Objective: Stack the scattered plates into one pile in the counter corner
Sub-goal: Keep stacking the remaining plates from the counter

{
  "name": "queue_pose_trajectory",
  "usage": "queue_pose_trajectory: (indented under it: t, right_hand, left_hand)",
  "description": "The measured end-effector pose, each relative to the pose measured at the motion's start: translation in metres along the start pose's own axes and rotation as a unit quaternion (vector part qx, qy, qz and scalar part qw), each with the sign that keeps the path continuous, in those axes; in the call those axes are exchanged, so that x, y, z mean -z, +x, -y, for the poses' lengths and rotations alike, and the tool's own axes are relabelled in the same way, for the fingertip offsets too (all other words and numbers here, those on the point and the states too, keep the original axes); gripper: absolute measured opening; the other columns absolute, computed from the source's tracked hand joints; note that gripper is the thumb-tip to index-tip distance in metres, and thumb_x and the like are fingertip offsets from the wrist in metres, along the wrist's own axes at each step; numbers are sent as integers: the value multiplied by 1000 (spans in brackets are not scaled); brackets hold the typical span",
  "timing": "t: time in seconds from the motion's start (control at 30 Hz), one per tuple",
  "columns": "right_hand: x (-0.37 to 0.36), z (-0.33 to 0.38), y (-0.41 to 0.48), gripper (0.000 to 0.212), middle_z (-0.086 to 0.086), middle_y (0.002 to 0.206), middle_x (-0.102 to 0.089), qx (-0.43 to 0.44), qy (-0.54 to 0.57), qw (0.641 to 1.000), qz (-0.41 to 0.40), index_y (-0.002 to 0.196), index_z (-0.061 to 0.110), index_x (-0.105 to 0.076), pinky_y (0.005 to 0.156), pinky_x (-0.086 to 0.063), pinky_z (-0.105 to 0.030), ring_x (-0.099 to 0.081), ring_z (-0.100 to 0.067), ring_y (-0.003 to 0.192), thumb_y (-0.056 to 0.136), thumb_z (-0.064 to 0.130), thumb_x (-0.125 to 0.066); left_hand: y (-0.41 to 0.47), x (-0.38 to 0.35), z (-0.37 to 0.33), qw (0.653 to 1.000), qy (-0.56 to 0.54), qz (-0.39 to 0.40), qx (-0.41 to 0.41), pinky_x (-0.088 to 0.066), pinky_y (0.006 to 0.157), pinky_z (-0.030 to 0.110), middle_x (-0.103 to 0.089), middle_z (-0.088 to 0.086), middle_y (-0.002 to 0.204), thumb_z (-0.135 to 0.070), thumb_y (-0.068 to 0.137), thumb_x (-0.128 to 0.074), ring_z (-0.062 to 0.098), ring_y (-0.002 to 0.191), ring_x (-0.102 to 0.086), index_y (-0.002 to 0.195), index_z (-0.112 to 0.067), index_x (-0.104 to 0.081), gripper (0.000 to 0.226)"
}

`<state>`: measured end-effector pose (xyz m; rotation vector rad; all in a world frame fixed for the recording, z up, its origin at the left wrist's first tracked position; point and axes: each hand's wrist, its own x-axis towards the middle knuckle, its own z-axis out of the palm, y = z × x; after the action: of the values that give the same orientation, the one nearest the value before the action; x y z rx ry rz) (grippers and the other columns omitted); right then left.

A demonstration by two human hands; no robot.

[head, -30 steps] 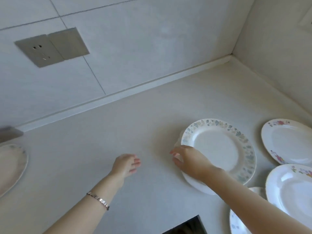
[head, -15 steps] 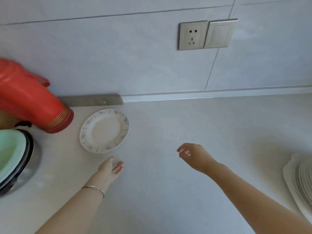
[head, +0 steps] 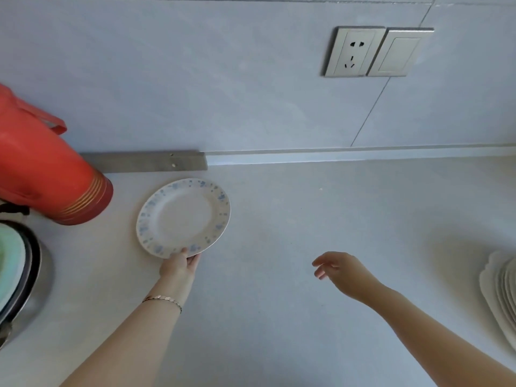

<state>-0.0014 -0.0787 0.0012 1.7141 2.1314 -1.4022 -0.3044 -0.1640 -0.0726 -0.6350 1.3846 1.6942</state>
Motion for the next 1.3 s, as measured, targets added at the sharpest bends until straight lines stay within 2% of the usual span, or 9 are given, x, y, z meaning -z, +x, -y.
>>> queue_pose_trajectory:
  t: [0.13, 0.33, 0.43, 0.6, 0.67, 0.8, 0.93, 1.17, 1.3]
  right_hand:
    - [6, -8, -4, 27, 1, 79, -70, -39, 179, 983, -28, 93, 13, -64, 71, -52, -21, -66, -10, 77, 89, -2, -41]
    - [40, -30, -28, 21, -6, 87, -66, -50, 375, 905, -194, 109, 9, -57, 75, -51, -28, -64, -20, 77, 97, 18, -43]
    - [75, -50, -58, 20, -7, 90, -64, -48, 448, 861, -235, 104, 17, -55, 73, -50, -32, -61, -23, 76, 98, 28, -39]
    - [122, -126, -109, 28, -6, 69, -61, -83, 260, 902, -336, 118, 14, -57, 61, -48, -32, -55, -19, 61, 92, 22, -53]
    - [132, -167, -129, 35, -8, 57, -56, -94, 248, 904, -335, 124, 10, -56, 55, -46, -23, -49, -11, 48, 90, 19, -57]
    - [150, -231, -167, 21, 6, 32, -44, -110, 262, 887, -363, 109, 18, -61, 37, -31, -9, -36, -4, 29, 89, 15, -59]
    - [177, -296, -200, 21, 8, 33, -49, -127, 269, 866, -402, 108, 24, -59, 52, -37, -25, -40, -3, 32, 88, 20, -60]
    - [213, -385, -223, 30, 9, 34, -41, -138, 270, 858, -414, 119, 16, -60, 41, -31, -15, -35, -7, 36, 90, 17, -57]
    - [218, -407, -221, 28, 6, 44, -44, -149, 263, 858, -415, 118, 16, -59, 50, -34, -25, -37, -13, 45, 91, 17, -55]
  left_hand:
    - [-35, -18, 3, 991, 122, 44, -36, -50, 95, 43, -56, 6, 82, 15, 90, -40, 20, 77, -58, 108, -7, -49, 29]
    - [-113, -74, 29, 918, 318, 235, -24, -59, 52, 26, -63, 8, 82, 9, 90, -45, 20, 69, -64, 92, -8, -57, 21]
    - [-157, -98, 56, 856, 410, 316, -5, -58, 49, 24, -67, 8, 81, 7, 90, -47, 15, 60, -69, 89, -10, -61, 22]
    - [-216, -128, 124, 771, 503, 387, 41, -58, 49, 24, -68, 7, 78, 9, 88, -48, 11, 52, -69, 88, -10, -62, 23]
    - [-238, -143, 154, 749, 528, 399, 34, -57, 47, 23, -67, 8, 77, 9, 88, -49, 10, 47, -68, 85, -9, -61, 22]
    - [-274, -177, 215, 690, 587, 423, -23, -56, 46, 21, -66, 8, 76, 6, 89, -49, 8, 46, -67, 86, -8, -60, 18]
    - [-304, -196, 285, 634, 636, 437, -46, -56, 47, 21, -66, 7, 75, -1, 90, -53, 6, 48, -66, 84, -9, -58, 11]
    - [-332, -225, 387, 616, 663, 415, -96, -55, 44, 22, -66, 9, 73, -9, 87, -63, 8, 47, -66, 77, -4, -58, 12]
    - [-331, -240, 420, 554, 719, 394, -142, -51, 39, 21, -65, 7, 71, -16, 87, -64, 16, 55, -64, 72, -7, -51, 22]
